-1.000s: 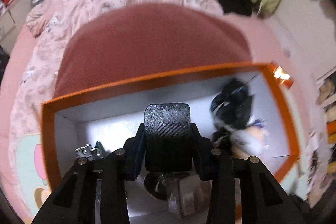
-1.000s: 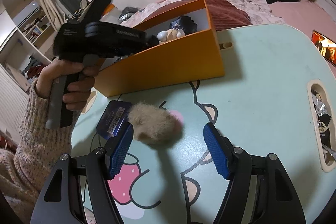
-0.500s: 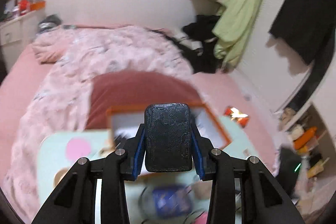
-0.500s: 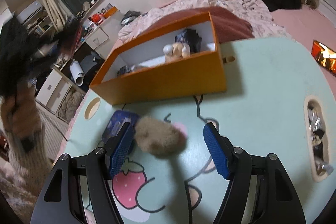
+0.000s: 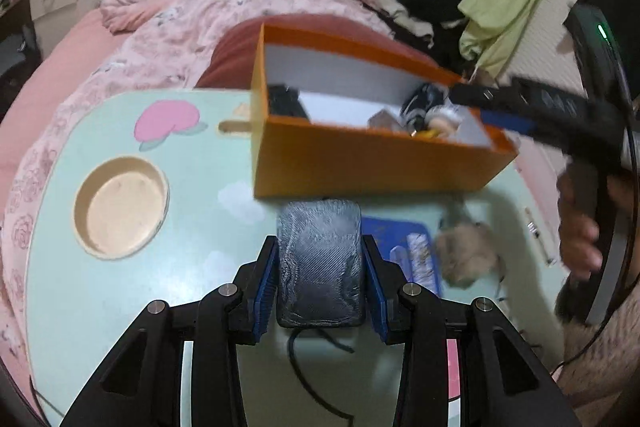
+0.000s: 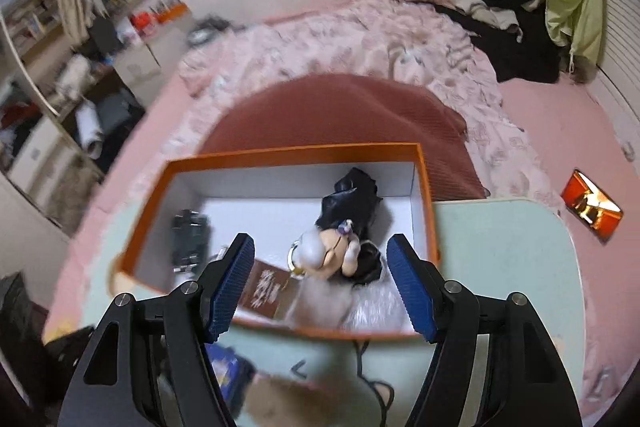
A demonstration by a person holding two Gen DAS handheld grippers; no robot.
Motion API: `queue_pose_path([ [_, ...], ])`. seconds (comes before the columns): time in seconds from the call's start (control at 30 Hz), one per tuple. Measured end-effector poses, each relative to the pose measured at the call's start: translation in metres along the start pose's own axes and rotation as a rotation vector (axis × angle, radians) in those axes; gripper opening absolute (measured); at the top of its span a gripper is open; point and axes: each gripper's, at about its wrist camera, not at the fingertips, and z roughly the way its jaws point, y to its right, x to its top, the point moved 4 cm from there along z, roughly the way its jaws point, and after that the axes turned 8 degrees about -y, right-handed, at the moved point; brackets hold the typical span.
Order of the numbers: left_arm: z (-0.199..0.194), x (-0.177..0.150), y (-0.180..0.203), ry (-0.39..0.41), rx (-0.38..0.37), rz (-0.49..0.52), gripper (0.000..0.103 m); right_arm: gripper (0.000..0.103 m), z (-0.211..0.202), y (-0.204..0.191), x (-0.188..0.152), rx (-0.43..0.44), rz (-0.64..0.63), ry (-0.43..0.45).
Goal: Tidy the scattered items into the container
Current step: 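Place black pouch on table with left gripper while right gripper grasps white figurine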
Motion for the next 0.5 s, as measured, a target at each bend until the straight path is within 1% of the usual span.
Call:
queue_pose_path([
  [0.07, 0.0, -0.004, -0.004, 0.005, 0.004, -0.008, 0.06, 0.064, 0.017, -0.004, 0.005, -0.036, -0.014, -0.048],
  [0.1, -0.002, -0.005, -0.004, 0.013, 0.002, -0.01, 0.06, 0.062, 0.025, -0.005, 0.006, -0.063, -0.025, -0.073],
  [0.13, -0.003, -0.005, -0.005, 0.019, -0.003, -0.009, 0.061, 0.054, 0.035, -0.005, 0.005, -0.106, -0.036, -0.114],
  [0.17, -0.004, -0.006, -0.005, 0.022, -0.007, -0.009, 0.061, 0.05, 0.041, -0.003, 0.005, -0.15, -0.046, -0.131],
  [0.2, -0.004, -0.006, -0.005, 0.027, -0.011, -0.012, 0.061, 0.047, 0.043, -0.004, 0.004, -0.188, -0.089, -0.13],
  [0.23, -0.005, -0.006, -0.006, 0.033, -0.015, -0.016, 0.062, 0.043, 0.044, -0.005, 0.002, -0.22, -0.111, -0.118],
  [0.4, -0.004, -0.006, -0.005, 0.03, -0.019, -0.017, 0.062, 0.042, 0.041, -0.006, -0.004, -0.216, -0.131, -0.088],
  [0.47, -0.006, -0.006, -0.005, 0.04, -0.023, -0.018, 0.062, 0.042, 0.037, -0.006, -0.005, -0.192, -0.115, -0.069],
  [0.5, -0.008, -0.006, -0.005, 0.047, -0.026, -0.019, 0.062, 0.042, 0.033, -0.007, -0.003, -0.165, -0.102, -0.059],
])
